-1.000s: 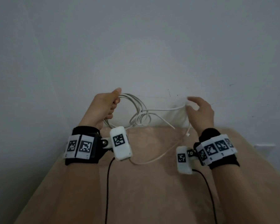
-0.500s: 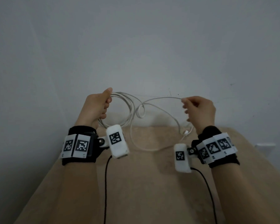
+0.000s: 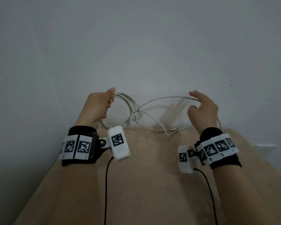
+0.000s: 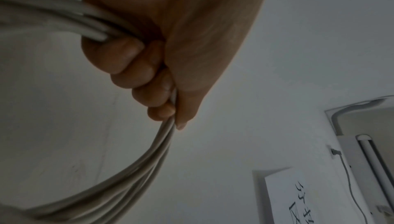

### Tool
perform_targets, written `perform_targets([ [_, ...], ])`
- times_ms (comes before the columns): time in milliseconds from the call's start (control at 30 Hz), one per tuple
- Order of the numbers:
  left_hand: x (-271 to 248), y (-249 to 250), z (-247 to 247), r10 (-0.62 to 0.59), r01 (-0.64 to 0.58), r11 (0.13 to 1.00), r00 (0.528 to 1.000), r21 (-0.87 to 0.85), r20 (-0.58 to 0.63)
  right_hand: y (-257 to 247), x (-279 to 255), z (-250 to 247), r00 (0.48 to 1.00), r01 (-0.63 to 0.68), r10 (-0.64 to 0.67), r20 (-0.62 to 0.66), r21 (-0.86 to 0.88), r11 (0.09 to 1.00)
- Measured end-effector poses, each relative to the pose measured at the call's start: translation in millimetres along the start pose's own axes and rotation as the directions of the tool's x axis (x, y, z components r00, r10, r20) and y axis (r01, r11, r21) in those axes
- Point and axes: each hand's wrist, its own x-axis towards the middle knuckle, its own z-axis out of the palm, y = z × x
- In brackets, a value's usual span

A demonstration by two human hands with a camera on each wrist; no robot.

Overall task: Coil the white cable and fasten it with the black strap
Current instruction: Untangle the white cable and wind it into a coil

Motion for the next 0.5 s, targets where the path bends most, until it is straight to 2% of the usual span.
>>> perform_targets([
  [67,-3,2,4,0.011,-0.012,1.000,0.999,0.007,0.038,-21,-9,11,0.984,0.170,-0.172,0.040,0.055,0.984],
  [133,-5,4,9,0.028,-0.029,0.999,0.997,0.014,0.074,-34,-19,24,0.950,0.267,-0.284,0.130,0.133,0.955],
  [233,-8,6,14,0.048,-0.053,0.998,0.992,0.040,0.117,-39,-30,43,0.892,0.348,-0.377,0.250,0.151,0.925],
  [300,-8,5,15,0.047,-0.055,0.997,0.991,0.060,0.122,-36,-33,49,0.876,0.401,-0.414,0.247,0.106,0.910],
  [400,-6,2,14,0.039,-0.044,0.998,0.993,0.039,0.113,-33,-28,43,0.894,0.361,-0.379,0.239,0.117,0.925],
  [500,-5,0,11,0.028,-0.031,0.999,0.994,0.029,0.109,-29,-18,33,0.948,0.218,-0.256,0.188,0.200,0.955],
])
